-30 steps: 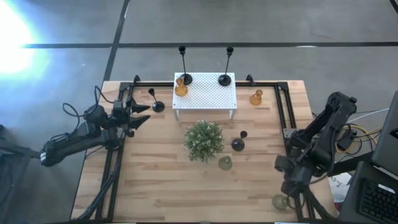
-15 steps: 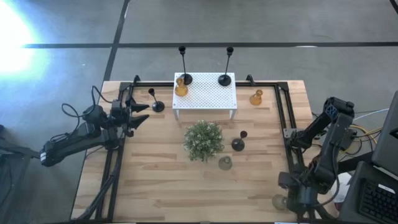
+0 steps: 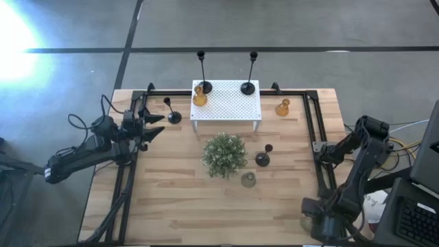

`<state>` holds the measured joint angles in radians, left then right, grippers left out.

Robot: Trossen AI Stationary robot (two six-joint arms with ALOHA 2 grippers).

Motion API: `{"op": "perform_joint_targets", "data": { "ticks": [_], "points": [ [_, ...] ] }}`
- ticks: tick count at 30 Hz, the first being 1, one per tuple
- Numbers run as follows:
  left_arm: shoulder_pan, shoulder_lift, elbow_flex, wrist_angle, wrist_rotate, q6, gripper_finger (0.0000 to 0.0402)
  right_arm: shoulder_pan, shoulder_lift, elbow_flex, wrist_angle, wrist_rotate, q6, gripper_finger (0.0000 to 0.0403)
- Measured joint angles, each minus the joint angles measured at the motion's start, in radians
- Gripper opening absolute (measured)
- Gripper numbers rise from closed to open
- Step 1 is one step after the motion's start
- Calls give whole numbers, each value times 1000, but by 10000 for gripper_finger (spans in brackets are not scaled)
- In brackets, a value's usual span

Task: Pick & Place candle stick holders
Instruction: Put the bottom green glass candle holder on the shelf

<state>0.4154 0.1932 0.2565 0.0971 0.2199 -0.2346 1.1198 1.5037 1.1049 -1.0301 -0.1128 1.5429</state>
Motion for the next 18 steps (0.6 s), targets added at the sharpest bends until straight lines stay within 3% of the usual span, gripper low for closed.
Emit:
{"op": "perform_joint_targets", "data": {
  "ticks": [12,18],
  "points": [
    [0,0,0,0,5,-3,241,0,59,-6,28,0,-2,93],
    [0,0,0,0,5,-3,241,0,67,-14,36,0,-17,63]
  ]
}}
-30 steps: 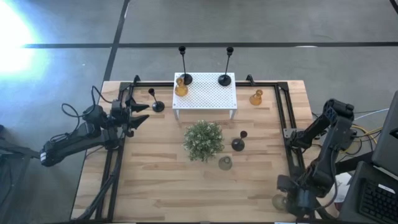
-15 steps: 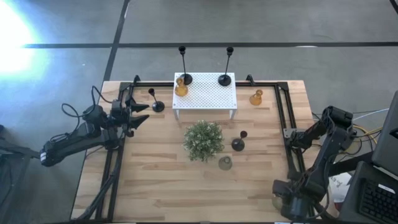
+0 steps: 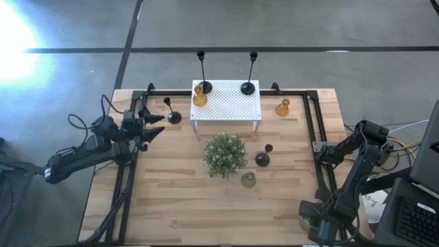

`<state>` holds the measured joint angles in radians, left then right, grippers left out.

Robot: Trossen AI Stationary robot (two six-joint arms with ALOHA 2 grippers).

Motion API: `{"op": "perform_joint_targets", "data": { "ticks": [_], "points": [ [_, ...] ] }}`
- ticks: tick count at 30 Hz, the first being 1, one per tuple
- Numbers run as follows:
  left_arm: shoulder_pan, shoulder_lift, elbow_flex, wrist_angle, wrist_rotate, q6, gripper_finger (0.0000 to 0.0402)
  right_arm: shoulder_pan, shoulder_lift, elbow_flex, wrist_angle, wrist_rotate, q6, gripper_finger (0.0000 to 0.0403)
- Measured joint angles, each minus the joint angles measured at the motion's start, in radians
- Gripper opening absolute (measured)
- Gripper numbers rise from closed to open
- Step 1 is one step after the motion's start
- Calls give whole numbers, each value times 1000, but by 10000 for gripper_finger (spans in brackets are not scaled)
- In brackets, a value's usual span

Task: Pick & Place candle stick holders
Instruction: Put the bottom green glass candle holder on the shelf

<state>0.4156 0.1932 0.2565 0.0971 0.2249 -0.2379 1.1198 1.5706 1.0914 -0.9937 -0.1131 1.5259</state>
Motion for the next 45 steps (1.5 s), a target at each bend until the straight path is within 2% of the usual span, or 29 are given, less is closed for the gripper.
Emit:
{"op": "perform_joint_targets", "data": {
  "ticks": [4,11,20,25,30,41,45],
  "points": [
    [0,0,0,0,0,0,241,-1,-22,0,9,0,-1,23],
    [0,0,0,0,0,-36,241,-22,-75,-2,-14,12,-2,17],
    [0,4,5,-2,35,-30,241,-203,-230,-2,-20,50,-188,15],
    [0,41,66,-11,39,19,241,-343,-342,22,-23,99,-367,15],
    [-16,122,173,-94,40,63,241,-489,-407,98,-84,156,-584,15],
    [-183,421,345,-98,47,178,241,-811,-363,363,-255,162,-1081,15],
    [-229,485,384,-97,30,230,241,-917,-319,472,-318,157,-1227,15]
  ]
}}
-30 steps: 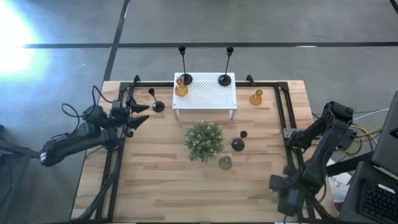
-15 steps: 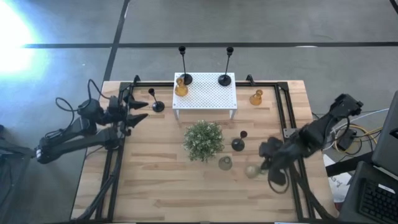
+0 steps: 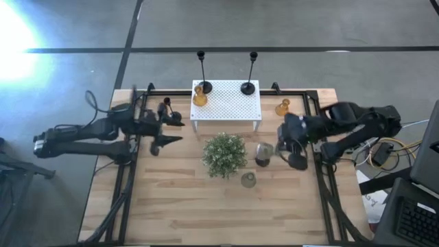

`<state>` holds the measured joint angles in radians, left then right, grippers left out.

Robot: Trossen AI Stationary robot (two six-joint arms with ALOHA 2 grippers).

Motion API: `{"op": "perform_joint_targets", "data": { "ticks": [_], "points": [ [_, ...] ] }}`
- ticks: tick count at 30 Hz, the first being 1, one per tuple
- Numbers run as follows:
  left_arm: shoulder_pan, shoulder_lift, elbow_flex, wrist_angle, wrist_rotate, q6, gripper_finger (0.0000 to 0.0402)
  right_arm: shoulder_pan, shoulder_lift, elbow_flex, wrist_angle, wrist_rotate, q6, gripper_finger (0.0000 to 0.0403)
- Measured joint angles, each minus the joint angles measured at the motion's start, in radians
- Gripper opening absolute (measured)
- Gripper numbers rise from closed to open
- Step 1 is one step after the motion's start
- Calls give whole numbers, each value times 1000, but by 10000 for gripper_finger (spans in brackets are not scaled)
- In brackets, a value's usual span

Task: Pick & Place candle stick holders
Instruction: Put the bottom green glass candle holder on the shelf

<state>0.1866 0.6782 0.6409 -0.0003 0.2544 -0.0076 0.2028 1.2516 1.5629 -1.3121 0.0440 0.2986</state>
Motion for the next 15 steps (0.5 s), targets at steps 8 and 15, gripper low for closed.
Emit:
{"op": "perform_joint_targets", "data": {
  "ticks": [8,15],
  "points": [
    [-7,9,-5,0,-76,35,241,-253,132,157,-107,-71,-262,15],
    [-7,25,-4,68,-70,41,241,-375,268,298,-109,-154,-448,15]
  ]
}}
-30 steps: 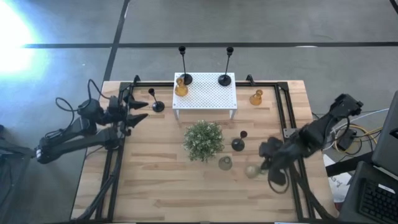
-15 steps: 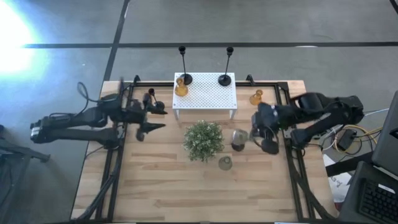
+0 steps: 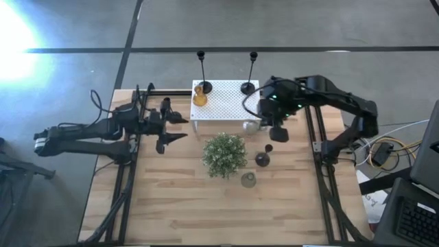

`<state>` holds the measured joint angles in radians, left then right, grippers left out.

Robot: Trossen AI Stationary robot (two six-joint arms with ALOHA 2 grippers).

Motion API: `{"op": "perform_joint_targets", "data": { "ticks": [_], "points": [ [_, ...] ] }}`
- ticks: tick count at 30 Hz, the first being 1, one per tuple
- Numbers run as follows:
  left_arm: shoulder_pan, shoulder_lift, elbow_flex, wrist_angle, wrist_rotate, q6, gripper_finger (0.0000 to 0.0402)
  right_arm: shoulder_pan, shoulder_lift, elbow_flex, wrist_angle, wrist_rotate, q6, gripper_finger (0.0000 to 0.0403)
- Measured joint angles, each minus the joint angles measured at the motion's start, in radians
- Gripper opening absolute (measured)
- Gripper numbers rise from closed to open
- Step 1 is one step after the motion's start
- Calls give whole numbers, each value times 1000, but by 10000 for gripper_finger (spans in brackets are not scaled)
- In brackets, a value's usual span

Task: Pick & Place candle stick holders
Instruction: Put the bottom green glass candle holder on the shelf

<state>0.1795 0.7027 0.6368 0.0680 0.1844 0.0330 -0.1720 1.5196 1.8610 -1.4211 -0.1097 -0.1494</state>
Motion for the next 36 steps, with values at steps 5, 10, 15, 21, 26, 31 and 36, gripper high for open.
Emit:
{"op": "perform_joint_targets", "data": {
  "ticks": [5,10,15,21,26,31,36],
  "points": [
    [0,72,12,56,46,-1,241,2,128,158,-45,-7,-105,15],
    [0,198,104,45,56,7,241,0,253,328,-119,-6,-180,15],
    [-1,351,213,45,89,28,241,1,334,461,-147,-23,-222,15],
    [-1,513,329,18,89,48,241,2,348,492,-154,-55,-247,15],
    [-1,611,412,19,97,66,241,1,345,491,-150,-51,-239,15],
    [-1,678,482,21,133,68,241,1,344,491,-150,-52,-238,15],
    [-1,743,549,23,133,70,241,1,344,490,-154,-52,-239,15]
  ]
}}
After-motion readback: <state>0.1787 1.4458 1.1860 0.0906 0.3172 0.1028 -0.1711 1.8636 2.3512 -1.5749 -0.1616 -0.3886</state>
